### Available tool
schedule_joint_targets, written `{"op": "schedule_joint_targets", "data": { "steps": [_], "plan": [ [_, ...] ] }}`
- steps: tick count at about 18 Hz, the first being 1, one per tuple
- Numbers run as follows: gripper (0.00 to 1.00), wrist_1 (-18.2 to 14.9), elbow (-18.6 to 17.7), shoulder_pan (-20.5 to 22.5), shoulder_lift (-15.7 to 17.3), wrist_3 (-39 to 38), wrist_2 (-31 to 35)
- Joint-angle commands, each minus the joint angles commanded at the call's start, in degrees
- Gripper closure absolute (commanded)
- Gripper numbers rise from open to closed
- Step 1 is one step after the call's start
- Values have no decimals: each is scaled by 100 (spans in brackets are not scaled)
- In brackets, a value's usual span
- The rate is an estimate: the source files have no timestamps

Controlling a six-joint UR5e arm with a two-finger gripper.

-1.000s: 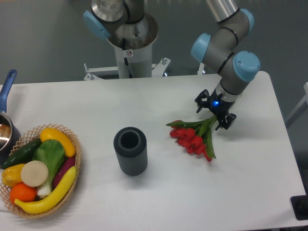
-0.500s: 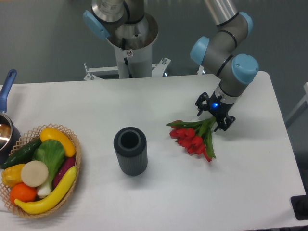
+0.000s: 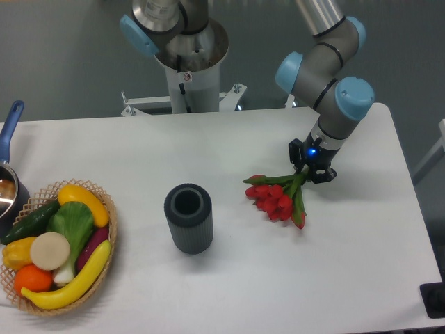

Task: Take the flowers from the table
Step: 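Close the gripper around the tulip stems, then lift the gripped tulip bunch up off the table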

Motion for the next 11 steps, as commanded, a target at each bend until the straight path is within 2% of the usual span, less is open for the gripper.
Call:
{"op": "schedule_joint_targets", "data": {
  "steps": [4, 8, 11],
  "plan": [
    [78, -17, 87, 17, 44, 26, -17],
    [78, -97, 325, 18, 386, 26, -61],
    [78, -79, 387, 70, 658, 9, -621]
  ]
}}
